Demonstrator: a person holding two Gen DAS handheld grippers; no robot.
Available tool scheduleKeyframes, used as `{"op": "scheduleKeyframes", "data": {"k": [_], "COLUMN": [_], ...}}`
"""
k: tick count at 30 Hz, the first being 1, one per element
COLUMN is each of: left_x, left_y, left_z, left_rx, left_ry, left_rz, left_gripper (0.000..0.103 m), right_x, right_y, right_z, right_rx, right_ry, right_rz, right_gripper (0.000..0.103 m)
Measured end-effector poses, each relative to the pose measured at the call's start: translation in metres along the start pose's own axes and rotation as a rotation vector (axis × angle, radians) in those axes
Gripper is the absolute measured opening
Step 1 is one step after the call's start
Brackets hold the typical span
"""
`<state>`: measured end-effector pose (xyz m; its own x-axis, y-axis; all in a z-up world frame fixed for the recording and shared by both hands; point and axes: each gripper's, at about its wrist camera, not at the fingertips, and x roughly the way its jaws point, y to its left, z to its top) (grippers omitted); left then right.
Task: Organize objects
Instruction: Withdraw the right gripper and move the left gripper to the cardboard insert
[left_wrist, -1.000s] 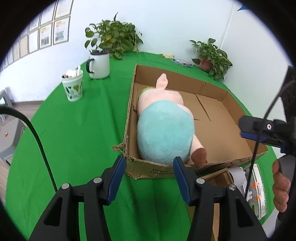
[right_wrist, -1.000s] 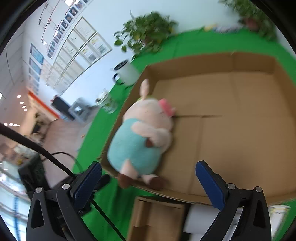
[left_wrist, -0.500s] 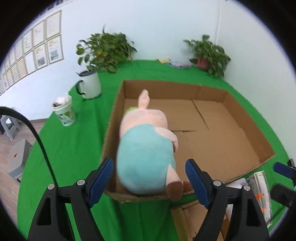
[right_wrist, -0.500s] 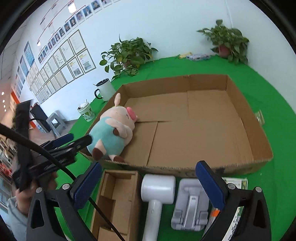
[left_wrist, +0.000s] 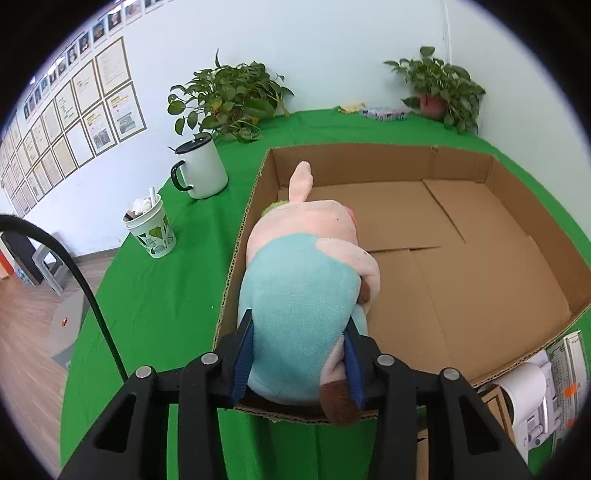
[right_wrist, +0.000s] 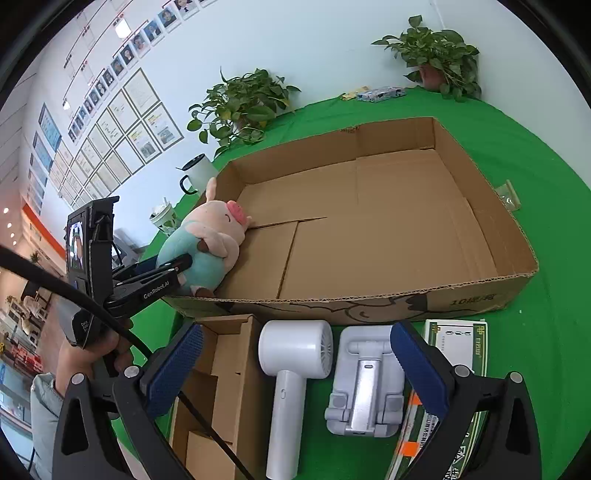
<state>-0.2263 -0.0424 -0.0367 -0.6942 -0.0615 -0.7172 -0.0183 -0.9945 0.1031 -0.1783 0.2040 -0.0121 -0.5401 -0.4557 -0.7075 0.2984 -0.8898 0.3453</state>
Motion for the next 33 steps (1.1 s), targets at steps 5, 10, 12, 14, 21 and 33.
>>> {"op": "scheduleKeyframes", "data": {"k": [5, 10, 12, 14, 21, 33], "left_x": [0.005, 0.006, 0.003, -0.004, -0.058, -0.106], "left_y": [-0.013, -0.014, -0.010, -0.005, 0.010, 0.001], "left_z": [-0.005, -0.006, -0.006, -0.006, -0.014, -0.047], "left_rx": [0.069, 0.085, 0.065, 0.031, -0.055, -0.102], "left_ry": [-0.001, 0.010, 0.017, 0.028, -0.065, -0.163], "left_rz": [0.063, 0.069, 0.051, 0.030, -0.046, -0.108], "left_gripper": [0.055, 0.071, 0.072, 0.072, 0.075, 0.079], "right_x": [0.005, 0.009, 0.009, 0.011, 0.014, 0.005], "right_y": [0.001, 0.009, 0.012, 0.015, 0.024, 0.044], "right_z": [-0.003, -0.008, -0.008, -0.009, -0.011, -0.021], "right_rx": [0.008, -0.012, -0.020, -0.024, -0.055, -0.149], "right_ry": [0.030, 0.055, 0.059, 0.060, 0.035, -0.066], "right_rz": [0.014, 0.015, 0.009, 0.004, -0.040, -0.183], "right_gripper": [0.102, 0.102, 0.102, 0.102, 0.102, 0.101]}}
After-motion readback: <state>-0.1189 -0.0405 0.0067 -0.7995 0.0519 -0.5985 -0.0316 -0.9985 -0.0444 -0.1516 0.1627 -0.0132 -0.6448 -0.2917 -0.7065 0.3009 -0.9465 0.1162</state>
